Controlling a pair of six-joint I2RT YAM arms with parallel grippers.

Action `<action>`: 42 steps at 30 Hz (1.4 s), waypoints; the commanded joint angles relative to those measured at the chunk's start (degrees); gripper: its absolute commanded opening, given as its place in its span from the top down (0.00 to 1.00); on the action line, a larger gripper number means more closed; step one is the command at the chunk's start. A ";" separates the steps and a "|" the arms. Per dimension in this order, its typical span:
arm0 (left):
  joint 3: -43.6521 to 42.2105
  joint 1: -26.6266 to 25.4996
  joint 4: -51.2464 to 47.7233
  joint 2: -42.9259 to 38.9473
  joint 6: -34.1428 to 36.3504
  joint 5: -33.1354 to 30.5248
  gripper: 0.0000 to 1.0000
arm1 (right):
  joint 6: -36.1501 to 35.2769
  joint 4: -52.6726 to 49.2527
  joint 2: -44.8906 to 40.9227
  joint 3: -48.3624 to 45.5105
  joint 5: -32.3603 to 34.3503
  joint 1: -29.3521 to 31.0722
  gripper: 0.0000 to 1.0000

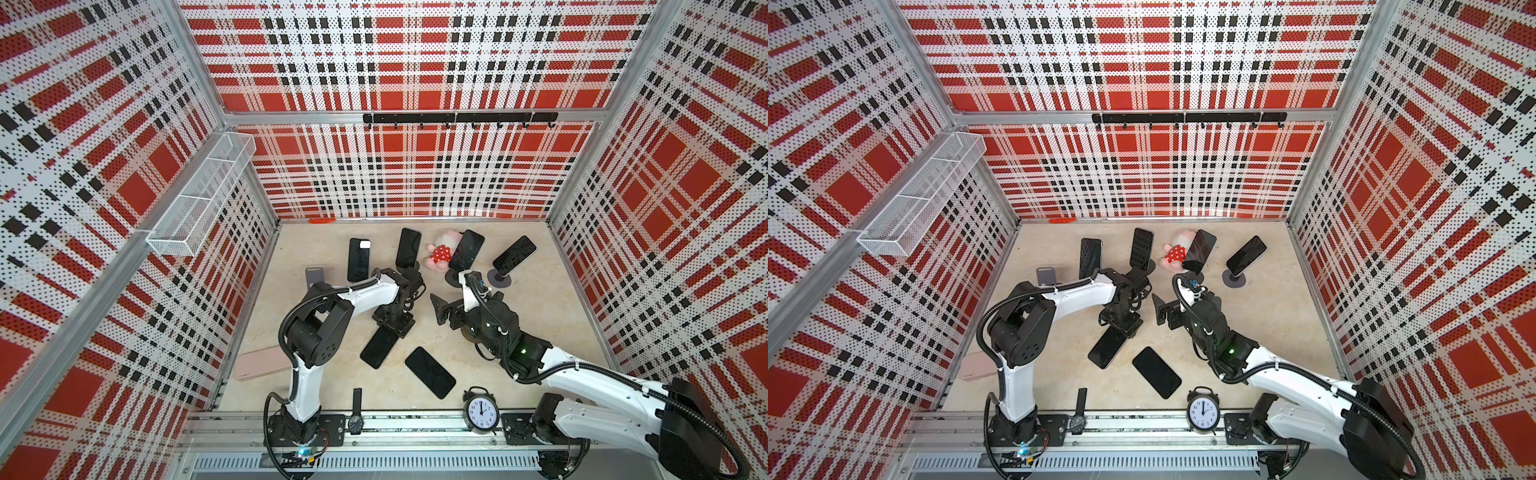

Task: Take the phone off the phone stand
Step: 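Set the purple-edged phone flat on the table and open the left gripper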

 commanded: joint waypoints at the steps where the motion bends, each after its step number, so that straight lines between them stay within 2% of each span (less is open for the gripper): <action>1: -1.46 -0.61 4.93 3.70 -0.21 1.27 0.26 | -0.13 0.17 -0.67 0.01 0.25 -0.22 0.00; 18: -1.36 -0.40 5.48 3.85 -0.39 1.42 0.20 | -0.06 0.16 -0.09 -0.05 0.50 -0.21 0.00; 42: -0.86 -0.35 5.66 3.71 -0.37 2.07 0.22 | 0.17 0.29 -0.19 -0.18 -0.70 -0.21 0.00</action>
